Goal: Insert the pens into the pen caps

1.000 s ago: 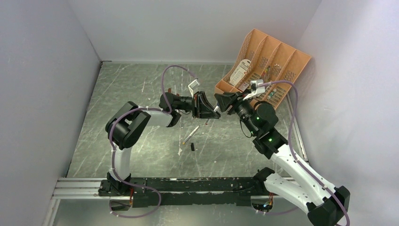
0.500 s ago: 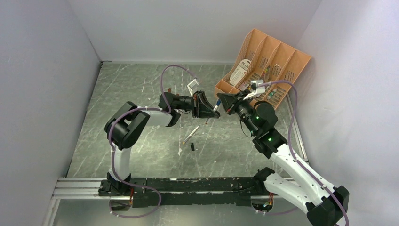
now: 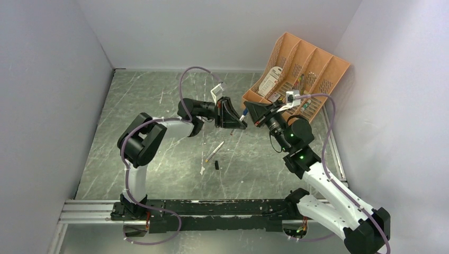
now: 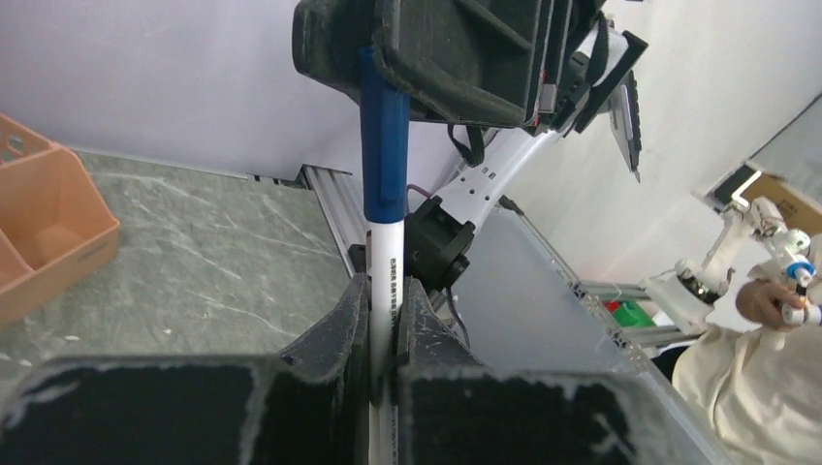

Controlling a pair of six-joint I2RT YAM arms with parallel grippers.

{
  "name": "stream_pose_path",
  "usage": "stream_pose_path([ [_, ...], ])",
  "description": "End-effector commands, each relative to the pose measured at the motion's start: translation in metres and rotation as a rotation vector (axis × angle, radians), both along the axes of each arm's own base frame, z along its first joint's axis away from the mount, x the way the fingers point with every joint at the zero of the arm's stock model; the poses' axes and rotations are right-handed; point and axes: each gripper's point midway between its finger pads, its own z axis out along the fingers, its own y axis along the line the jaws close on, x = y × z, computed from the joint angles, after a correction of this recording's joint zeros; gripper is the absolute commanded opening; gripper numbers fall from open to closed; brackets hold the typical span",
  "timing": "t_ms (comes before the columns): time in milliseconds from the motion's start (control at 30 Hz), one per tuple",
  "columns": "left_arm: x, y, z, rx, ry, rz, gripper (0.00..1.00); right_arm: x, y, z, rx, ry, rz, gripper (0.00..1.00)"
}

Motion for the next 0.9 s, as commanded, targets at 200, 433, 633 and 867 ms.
stream_pose_path([
  [200, -0.004, 0.006, 0.124, -0.375, -0.351, 0.035, 0.07, -0.042, 0.031, -0.133, -0.13, 0.36, 0.235, 0.0],
  [433, -0.007, 0.008, 0.147, -0.424, -0.392, 0.019, 0.07, -0.042, 0.036, -0.156, -0.134, 0.416, 0.254, 0.0],
  [633, -0.006, 0.008, 0.165, -0.44, -0.43, 0.04, 0.07, -0.043, 0.04, -0.176, -0.155, 0.461, 0.268, 0.0],
  [867, -0.004, 0.008, 0.182, -0.487, -0.43, 0.026, 0.07, -0.047, 0.043, -0.198, -0.172, 0.513, 0.274, 0.0],
])
